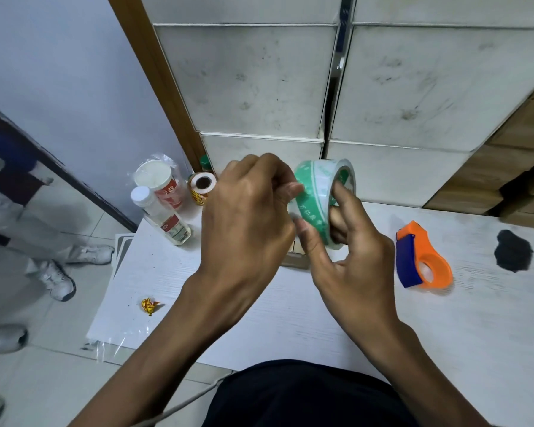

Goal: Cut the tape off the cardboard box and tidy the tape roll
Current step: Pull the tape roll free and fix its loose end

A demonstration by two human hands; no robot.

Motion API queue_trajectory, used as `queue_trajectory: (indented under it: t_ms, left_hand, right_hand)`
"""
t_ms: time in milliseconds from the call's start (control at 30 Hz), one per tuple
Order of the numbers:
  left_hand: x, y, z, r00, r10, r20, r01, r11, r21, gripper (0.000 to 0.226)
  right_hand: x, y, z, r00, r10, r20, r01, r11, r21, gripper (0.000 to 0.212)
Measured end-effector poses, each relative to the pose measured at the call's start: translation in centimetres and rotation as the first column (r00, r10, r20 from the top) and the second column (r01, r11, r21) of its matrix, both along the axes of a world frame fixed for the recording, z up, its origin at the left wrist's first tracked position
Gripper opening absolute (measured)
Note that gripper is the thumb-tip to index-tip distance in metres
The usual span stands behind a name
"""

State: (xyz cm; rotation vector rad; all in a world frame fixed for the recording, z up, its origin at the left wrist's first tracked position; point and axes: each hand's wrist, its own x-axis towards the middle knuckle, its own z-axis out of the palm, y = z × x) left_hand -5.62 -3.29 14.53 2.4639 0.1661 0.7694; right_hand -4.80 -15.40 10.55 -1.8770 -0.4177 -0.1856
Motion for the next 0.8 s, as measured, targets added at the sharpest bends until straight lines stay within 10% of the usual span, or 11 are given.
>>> queue_trajectory:
  t_ms: [433,800]
  left_hand:
    - [-0.3,-1.1,1.0,0.995,0.011,0.102,-0.032,0.978,0.205,0.015]
    - [-0.3,-0.7,1.7,0.989,-0.133,0.071,0.14,0.983,-0.116,0.025]
  right_hand:
    - [0.8,-0.4,1.5,0.978,0.152,-0.144,-0.127,0.977,0.173,0.03]
    - [0.9,-0.8,1.9,0.999,0.052,0.01,-0.052,0.998,0.028,0.035]
